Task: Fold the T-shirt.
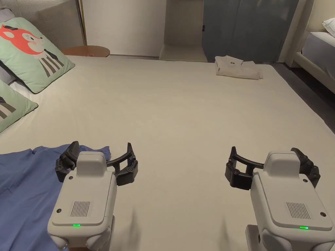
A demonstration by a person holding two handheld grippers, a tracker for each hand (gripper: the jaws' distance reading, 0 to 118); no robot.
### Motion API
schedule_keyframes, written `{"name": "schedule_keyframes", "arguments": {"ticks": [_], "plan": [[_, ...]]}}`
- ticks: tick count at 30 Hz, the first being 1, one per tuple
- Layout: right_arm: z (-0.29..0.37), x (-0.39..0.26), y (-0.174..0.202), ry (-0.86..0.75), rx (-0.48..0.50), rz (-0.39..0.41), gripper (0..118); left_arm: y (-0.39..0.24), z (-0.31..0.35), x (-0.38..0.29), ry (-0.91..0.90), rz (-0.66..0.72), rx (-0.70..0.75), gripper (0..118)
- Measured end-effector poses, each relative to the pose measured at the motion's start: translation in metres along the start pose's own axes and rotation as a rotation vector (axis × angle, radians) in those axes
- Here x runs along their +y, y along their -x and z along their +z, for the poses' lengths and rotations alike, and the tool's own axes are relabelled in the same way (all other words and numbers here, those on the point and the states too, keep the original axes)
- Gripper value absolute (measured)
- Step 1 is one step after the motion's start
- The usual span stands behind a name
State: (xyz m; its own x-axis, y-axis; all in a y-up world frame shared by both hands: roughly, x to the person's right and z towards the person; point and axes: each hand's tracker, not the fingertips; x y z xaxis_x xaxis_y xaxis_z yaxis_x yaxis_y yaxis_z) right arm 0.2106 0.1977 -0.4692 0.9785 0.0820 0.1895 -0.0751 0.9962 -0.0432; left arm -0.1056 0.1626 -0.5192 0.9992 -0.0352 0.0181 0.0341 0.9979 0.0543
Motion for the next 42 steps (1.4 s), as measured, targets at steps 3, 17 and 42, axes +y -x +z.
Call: {"name": "schedule_keyframes", "arguments": {"ticks": [3, 17, 42], "plan": [[0.0004, 0.0008, 0.0005, -0.003, 0.002, 0.001, 118, 0.0005, 0.0001, 0.0003, -0.001, 0.001, 0.000, 110], [0.0016, 0.0024, 0.0012, -0.009, 0.002, 0.006, 118, 0.0028, 0.0000, 0.0014, -0.008, -0.001, 0.000, 110], [0.0012, 0.0037, 0.0026, -0.011, 0.009, 0.007, 118, 0.0045, -0.0008, 0.0020, -0.002, 0.005, -0.014, 110]]}}
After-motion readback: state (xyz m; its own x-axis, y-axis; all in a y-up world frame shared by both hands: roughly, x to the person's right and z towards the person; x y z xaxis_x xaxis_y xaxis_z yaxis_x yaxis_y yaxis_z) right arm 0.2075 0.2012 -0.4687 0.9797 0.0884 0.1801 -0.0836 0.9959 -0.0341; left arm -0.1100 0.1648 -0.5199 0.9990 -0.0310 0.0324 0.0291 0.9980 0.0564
